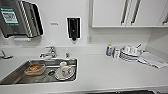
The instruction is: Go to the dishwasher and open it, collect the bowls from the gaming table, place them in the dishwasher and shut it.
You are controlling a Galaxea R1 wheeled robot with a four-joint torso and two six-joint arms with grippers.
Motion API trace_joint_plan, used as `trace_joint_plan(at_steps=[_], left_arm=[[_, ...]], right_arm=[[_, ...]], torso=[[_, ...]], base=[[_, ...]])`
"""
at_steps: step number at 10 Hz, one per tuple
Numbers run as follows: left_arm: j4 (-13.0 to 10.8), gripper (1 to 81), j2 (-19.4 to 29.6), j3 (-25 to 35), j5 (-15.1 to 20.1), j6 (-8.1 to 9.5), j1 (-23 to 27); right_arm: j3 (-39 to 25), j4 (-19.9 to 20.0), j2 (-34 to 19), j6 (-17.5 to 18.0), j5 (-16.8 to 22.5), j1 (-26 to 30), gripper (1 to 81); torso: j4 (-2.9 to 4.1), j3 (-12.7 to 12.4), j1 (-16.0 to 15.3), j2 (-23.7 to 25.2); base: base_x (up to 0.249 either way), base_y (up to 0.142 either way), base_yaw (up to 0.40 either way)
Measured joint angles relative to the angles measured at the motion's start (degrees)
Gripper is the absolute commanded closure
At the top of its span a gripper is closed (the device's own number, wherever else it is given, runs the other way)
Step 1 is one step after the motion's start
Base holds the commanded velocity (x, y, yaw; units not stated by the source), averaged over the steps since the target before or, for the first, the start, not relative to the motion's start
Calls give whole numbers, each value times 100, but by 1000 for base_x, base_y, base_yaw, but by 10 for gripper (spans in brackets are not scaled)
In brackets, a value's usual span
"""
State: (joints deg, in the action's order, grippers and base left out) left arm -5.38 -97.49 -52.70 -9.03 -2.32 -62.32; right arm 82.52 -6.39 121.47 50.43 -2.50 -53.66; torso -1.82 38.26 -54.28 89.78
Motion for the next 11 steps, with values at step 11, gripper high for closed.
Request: trace_joint_plan(at_steps=[11], left_arm=[[0, 10, -102, -60, 2, 0, -77]], right_arm=[[135, -22, 229, 50, 994, -802, 10]], torso=[[-2, -2, 13, 4]], base=[[-54, 0, 0]])
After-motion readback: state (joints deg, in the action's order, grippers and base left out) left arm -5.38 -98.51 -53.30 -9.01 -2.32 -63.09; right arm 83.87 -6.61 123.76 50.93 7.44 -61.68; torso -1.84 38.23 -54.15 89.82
